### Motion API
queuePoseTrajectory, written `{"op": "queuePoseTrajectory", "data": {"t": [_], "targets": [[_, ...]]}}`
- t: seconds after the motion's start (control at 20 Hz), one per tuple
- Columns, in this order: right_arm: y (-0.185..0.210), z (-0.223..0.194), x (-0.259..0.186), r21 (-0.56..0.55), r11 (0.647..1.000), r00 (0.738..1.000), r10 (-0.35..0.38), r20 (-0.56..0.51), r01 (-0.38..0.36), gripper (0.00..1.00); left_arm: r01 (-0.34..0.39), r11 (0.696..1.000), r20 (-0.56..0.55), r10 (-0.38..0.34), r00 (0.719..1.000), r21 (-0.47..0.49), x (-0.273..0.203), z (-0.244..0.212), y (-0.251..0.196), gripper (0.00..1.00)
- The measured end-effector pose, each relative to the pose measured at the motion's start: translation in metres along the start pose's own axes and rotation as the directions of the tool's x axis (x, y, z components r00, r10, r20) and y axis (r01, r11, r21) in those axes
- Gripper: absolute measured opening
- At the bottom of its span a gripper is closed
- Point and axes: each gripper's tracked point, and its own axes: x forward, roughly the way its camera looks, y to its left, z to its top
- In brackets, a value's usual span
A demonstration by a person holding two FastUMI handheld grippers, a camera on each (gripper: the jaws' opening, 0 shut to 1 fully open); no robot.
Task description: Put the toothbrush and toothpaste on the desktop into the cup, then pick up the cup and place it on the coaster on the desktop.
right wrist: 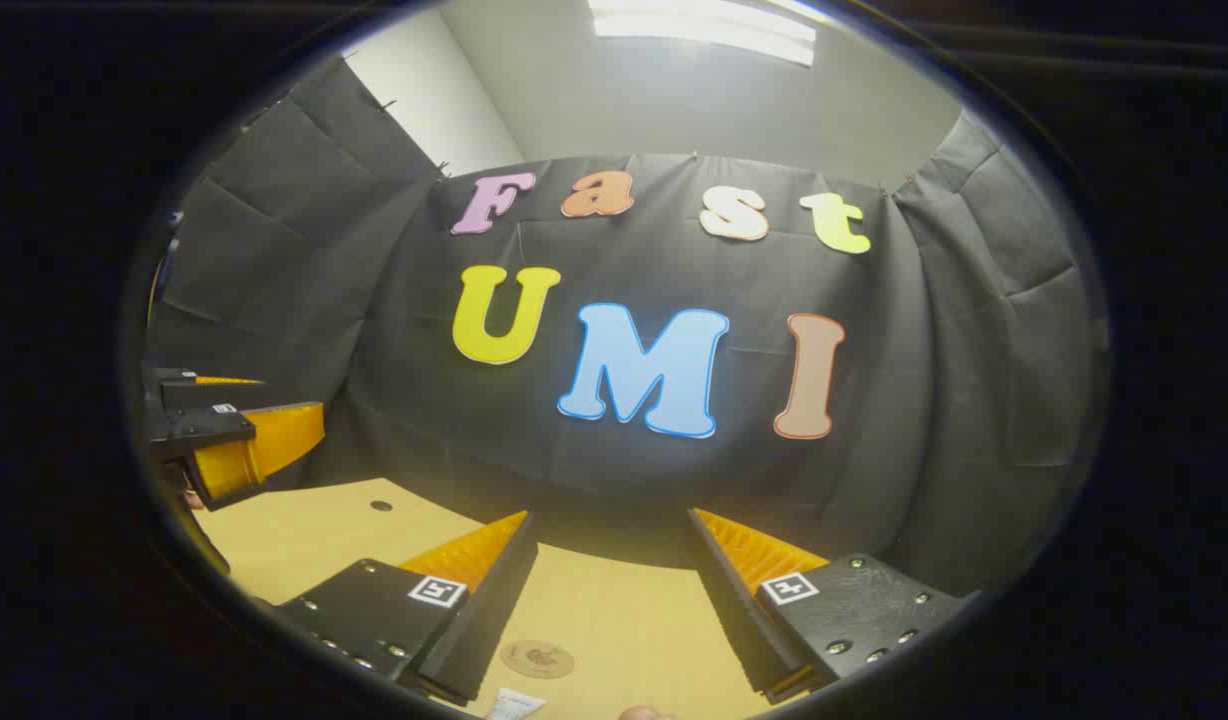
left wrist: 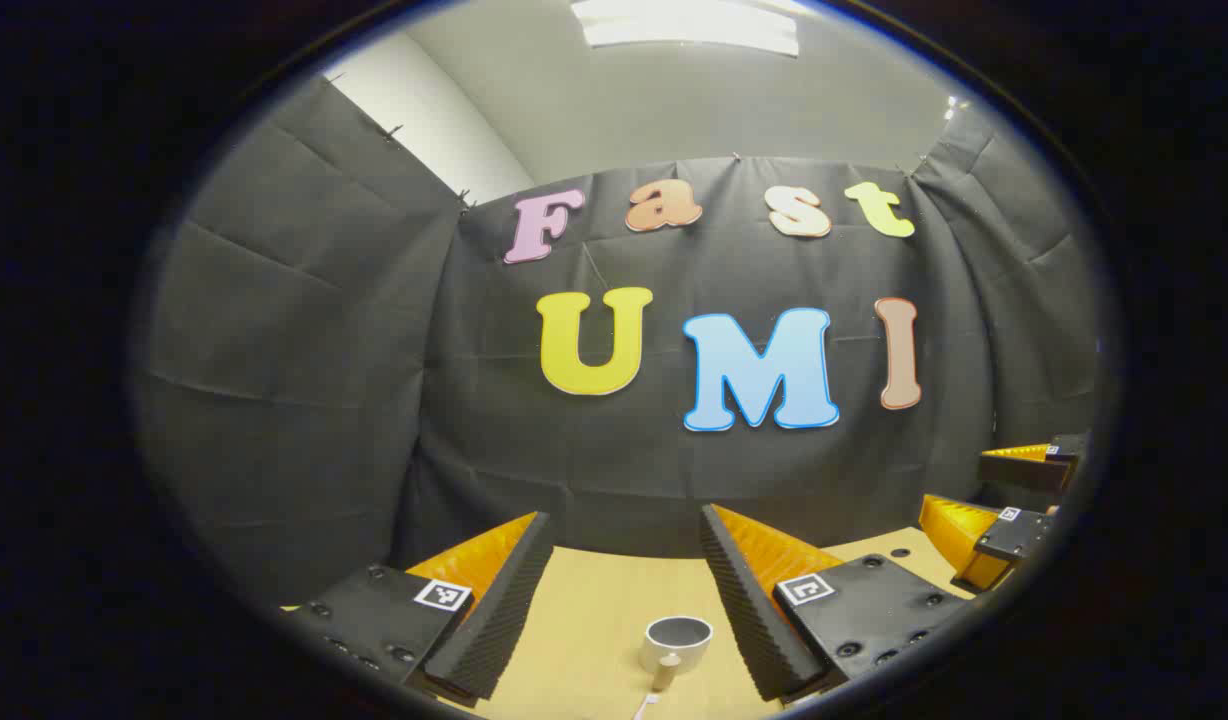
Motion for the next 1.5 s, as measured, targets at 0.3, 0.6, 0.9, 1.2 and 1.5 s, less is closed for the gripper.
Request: {"op": "queuePoseTrajectory", "data": {"t": [0.3,0.6,0.9,1.2,1.5], "targets": [[0.000,0.000,0.000,0.000,1.000,1.000,0.000,0.000,0.000,0.92,0.021,1.000,-0.012,-0.021,1.000,-0.004,0.005,-0.004,-0.010,1.00],[-0.001,0.001,0.001,-0.001,1.000,1.000,-0.004,0.001,0.004,0.92,0.052,0.998,-0.017,-0.052,0.999,0.019,0.012,-0.004,-0.021,1.00],[-0.002,-0.002,-0.006,0.019,0.999,0.999,-0.025,-0.031,0.026,0.92,0.094,0.995,-0.032,-0.093,0.995,0.030,0.014,-0.009,-0.029,1.00],[0.009,-0.019,-0.007,0.006,1.000,0.995,0.005,-0.104,-0.005,0.92,0.130,0.991,-0.137,-0.124,0.983,0.035,0.020,-0.042,-0.028,1.00],[0.027,-0.062,-0.008,0.049,0.998,0.956,0.041,-0.292,-0.028,0.92,0.166,0.986,-0.347,-0.148,0.926,0.023,0.015,-0.108,-0.025,1.00]]}}
